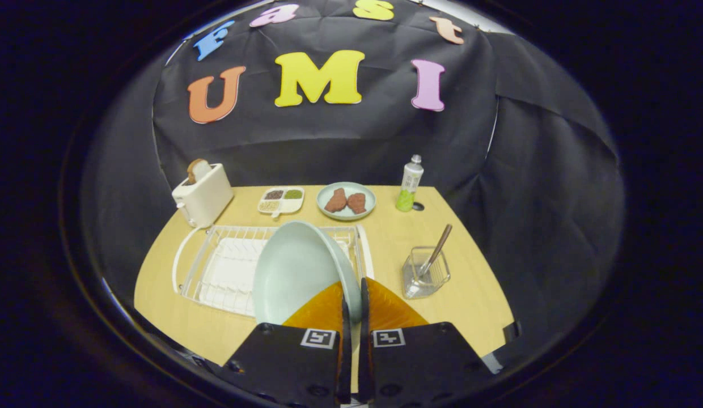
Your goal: Take the plate from the dish rack, then take the spoon from the basket and place it into the plate.
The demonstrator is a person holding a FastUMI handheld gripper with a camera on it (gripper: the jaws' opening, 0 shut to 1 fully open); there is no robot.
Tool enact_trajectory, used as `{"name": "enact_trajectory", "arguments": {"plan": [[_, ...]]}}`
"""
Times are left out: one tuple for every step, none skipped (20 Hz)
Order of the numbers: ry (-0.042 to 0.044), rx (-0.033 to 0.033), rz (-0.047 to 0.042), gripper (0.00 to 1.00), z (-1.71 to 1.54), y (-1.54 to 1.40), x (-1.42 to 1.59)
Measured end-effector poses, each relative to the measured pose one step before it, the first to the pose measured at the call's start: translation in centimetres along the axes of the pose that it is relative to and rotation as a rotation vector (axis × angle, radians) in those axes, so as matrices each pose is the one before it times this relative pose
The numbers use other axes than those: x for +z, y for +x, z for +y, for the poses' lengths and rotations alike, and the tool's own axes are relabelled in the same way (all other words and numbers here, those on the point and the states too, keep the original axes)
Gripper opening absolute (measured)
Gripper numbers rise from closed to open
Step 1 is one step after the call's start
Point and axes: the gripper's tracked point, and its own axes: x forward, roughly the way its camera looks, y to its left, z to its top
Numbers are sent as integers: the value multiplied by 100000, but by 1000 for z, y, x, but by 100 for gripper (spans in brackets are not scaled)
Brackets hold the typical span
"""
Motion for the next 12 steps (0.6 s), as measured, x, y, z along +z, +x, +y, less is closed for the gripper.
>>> {"name": "enact_trajectory", "arguments": {"plan": [[707,2207,310,10,-263,128,-1677],[2213,1821,413,10,-222,202,-1617],[2592,2296,309,10,-224,292,-1655],[3117,3292,552,10,-158,530,-1468],[4225,4088,1073,10,-47,868,-1405],[3917,3403,2863,10,-216,751,-1580],[2826,3597,2544,10,-385,543,-1792],[1593,2917,2507,10,-282,264,-1281],[538,1585,2177,10,-540,426,-1250],[-413,-387,2436,10,-710,545,-1011],[-77,-2194,1099,10,-986,580,-768],[85,-751,659,10,-861,480,-215]]}}
